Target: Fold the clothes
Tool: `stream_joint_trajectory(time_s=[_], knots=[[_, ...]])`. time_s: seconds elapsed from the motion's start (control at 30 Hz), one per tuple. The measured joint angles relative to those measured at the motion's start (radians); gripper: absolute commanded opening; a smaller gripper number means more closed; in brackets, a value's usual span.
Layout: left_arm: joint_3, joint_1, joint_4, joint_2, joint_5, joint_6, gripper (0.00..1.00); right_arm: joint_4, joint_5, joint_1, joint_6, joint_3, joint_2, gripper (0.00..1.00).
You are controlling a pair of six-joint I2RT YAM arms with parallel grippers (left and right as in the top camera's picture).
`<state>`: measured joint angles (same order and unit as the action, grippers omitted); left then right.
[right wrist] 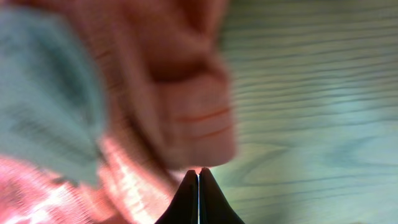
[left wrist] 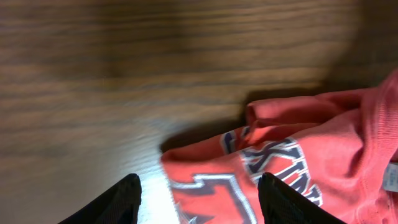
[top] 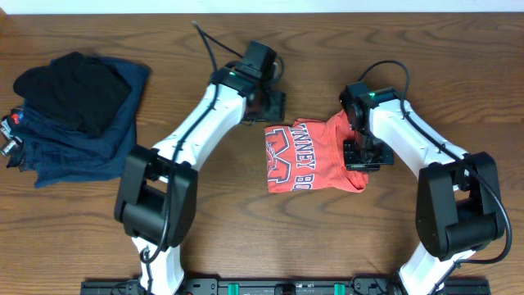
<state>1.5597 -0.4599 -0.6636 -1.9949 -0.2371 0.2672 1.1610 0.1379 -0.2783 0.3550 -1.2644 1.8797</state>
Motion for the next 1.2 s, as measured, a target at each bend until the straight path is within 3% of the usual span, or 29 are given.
stream_joint_trajectory(time_s=[0.3,0.5,0.6,0.77,0.9,0.93,1.07,1.2], knots=[[0.000,-0.032,-0.041,-0.133,0.000,-0.013,0.61,-0.074,0.066,0.000,0.030,0.000,0.000,0.04],[-0.001,-0.032,-0.265,-0.146,-0.001,0.000,0.43,-0.195,0.068,0.001,0.015,0.000,0.000,0.05],[-0.003,-0.033,-0.412,-0.146,-0.003,0.049,0.43,-0.207,0.067,0.009,0.004,0.000,0.000,0.04],[-0.003,-0.033,-0.517,-0.145,-0.003,0.156,0.48,-0.181,0.057,0.063,0.000,-0.001,-0.002,0.04],[-0.004,-0.029,-0.474,-0.117,0.001,0.190,0.52,-0.138,0.023,0.104,-0.018,-0.001,-0.033,0.06],[-0.004,-0.025,-0.441,-0.100,0.005,0.192,0.59,-0.125,0.009,0.111,-0.025,-0.002,-0.055,0.07],[-0.005,-0.001,-0.251,0.003,0.015,0.108,0.83,-0.085,-0.085,0.117,-0.053,-0.005,-0.171,0.10],[0.001,0.008,-0.106,0.088,0.009,-0.084,0.92,-0.038,-0.204,0.100,-0.093,-0.019,-0.260,0.13]])
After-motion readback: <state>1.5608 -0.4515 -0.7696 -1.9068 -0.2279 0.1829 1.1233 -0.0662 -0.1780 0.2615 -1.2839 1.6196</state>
